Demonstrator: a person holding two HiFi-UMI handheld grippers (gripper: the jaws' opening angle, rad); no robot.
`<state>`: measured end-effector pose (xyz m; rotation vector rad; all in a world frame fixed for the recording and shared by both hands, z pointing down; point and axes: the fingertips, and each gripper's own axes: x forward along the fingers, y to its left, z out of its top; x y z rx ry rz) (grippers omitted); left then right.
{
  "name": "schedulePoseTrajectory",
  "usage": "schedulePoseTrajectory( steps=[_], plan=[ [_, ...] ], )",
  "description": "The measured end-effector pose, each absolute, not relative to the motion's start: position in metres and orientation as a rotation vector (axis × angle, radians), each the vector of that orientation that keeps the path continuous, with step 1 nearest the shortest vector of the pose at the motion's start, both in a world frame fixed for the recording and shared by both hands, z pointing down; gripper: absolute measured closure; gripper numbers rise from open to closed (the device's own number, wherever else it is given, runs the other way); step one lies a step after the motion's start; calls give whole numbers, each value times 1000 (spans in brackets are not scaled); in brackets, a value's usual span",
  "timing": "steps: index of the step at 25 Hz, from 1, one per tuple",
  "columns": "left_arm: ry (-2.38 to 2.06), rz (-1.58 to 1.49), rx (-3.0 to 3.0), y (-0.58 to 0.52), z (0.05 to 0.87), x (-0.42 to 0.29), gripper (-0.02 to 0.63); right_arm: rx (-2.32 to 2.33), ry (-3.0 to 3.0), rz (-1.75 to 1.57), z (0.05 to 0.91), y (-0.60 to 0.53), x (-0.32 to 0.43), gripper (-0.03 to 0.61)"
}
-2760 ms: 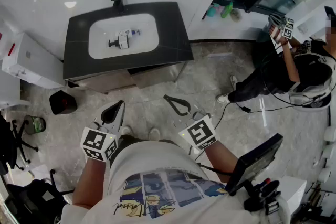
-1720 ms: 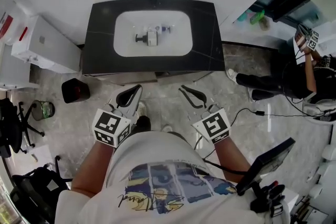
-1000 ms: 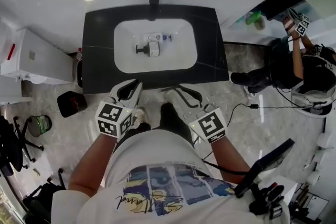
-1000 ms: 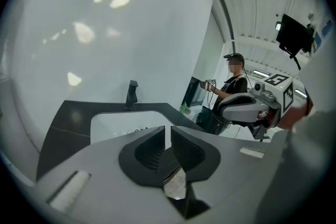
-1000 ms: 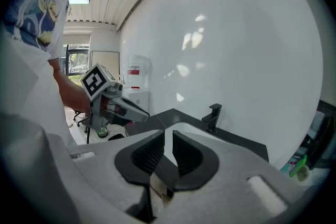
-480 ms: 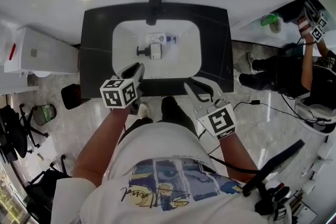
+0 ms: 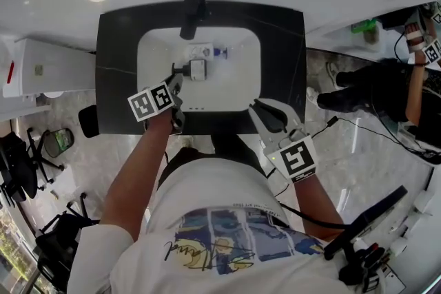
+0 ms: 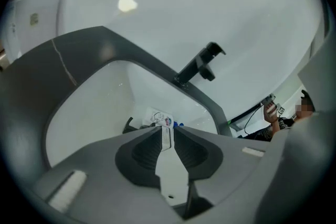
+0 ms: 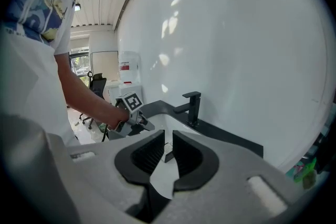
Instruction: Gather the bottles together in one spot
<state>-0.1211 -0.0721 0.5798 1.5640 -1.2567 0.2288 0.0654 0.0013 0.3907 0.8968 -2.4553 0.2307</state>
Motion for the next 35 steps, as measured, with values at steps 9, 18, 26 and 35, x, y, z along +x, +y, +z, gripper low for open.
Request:
schedulePoseTrajectory(
  steps=[9,18,26,35],
  plan=[
    [-1263,164,1303,-90,648,-129,514,858,-2439,276,409,-17,87,531],
    [-1290,55,1007,-94,704,-147,497,841,-2418,325,420,-26,96,531],
    [-1306,-160,844,-108,724,-143,486,835,-2388,372,434,-21,103,531],
    [-1324,-170,836,-114,733,-151,466,810,-2379,373,437,-21,102,532]
  ],
)
